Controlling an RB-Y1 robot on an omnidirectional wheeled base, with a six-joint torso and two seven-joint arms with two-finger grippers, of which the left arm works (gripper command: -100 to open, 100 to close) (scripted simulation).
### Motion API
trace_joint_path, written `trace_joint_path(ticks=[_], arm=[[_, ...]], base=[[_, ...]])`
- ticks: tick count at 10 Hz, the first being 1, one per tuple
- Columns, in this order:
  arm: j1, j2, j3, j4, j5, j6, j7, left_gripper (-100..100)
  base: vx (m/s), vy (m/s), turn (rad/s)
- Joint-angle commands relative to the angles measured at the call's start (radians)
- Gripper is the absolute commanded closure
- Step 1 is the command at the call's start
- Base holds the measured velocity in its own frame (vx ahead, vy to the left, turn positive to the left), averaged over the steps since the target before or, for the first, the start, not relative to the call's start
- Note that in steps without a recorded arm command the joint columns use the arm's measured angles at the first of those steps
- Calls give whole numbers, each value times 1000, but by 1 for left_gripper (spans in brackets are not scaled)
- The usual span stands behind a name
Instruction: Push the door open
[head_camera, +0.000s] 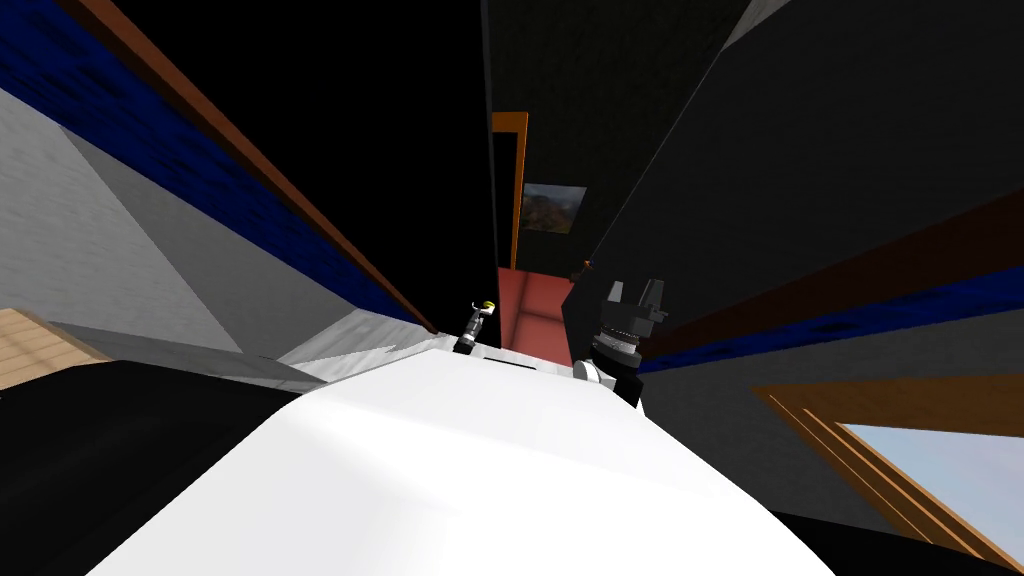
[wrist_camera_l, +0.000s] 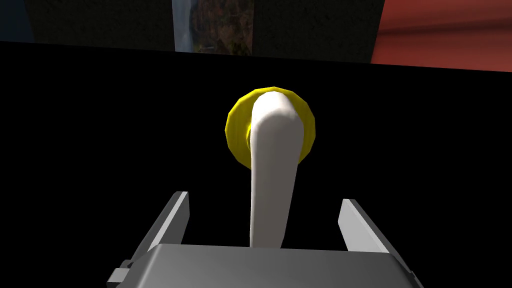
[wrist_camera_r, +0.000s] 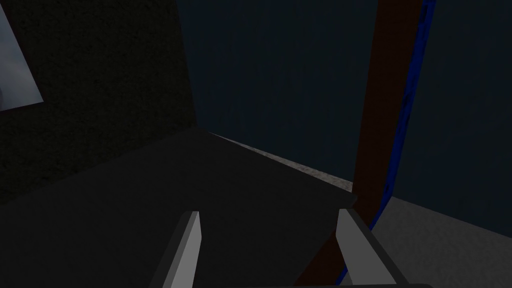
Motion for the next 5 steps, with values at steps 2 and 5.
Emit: trace_joint_path(ticks=[2, 5], arm=[[-14, -6, 8, 15, 1, 1, -4, -100], [-9, -6, 6, 9, 1, 2, -3, 100]], base=[[193, 7, -20], [15, 2, -2]])
